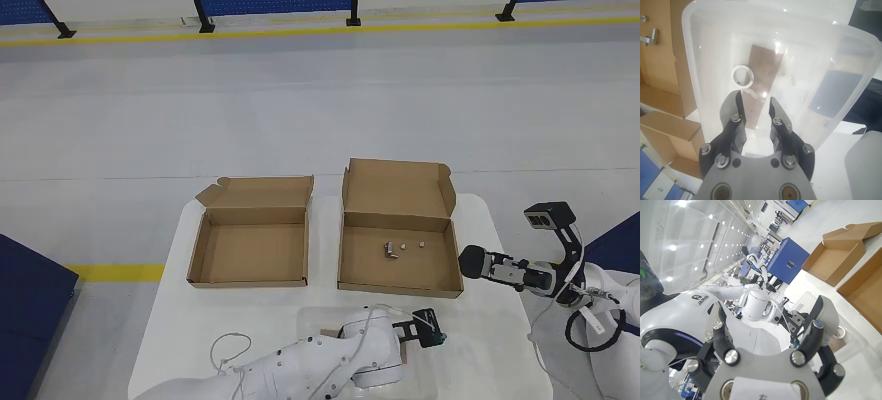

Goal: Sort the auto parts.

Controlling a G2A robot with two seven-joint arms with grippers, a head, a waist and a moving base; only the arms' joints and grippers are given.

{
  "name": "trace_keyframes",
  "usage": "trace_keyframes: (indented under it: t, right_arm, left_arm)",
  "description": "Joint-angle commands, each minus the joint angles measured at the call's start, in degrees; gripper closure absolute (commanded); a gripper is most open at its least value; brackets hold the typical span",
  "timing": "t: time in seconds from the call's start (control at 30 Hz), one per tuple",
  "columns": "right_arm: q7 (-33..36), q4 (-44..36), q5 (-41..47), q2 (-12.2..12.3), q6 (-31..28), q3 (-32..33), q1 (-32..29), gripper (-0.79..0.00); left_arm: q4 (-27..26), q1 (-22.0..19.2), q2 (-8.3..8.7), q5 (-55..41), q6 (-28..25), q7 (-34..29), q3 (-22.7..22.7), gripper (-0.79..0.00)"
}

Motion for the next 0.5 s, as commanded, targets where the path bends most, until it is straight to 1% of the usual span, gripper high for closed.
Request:
trace_keyframes:
  t: [0.0,0.17,0.4,0.47]
  right_arm:
    - [0.0,0.0,0.0,0.0,0.0,0.0,0.0,-0.785]
    - [0.0,0.0,0.0,0.0,0.0,0.0,0.0,-0.785]
    - [0.0,0.0,0.0,0.0,0.0,0.0,0.0,-0.785]
    - [0.0,0.0,0.0,0.0,0.0,0.0,0.0,-0.785]
  left_arm:
    - [1.2,0.0,-0.58,0.7,0.4,0.7,0.5,0.000]
    - [3.2,0.2,-1.86,3.7,1.7,3.3,1.4,0.000]
    - [3.2,0.2,-1.86,3.7,1.7,3.3,1.4,0.000]
    - [3.8,0.9,-1.76,5.3,2.1,5.6,1.5,0.000]
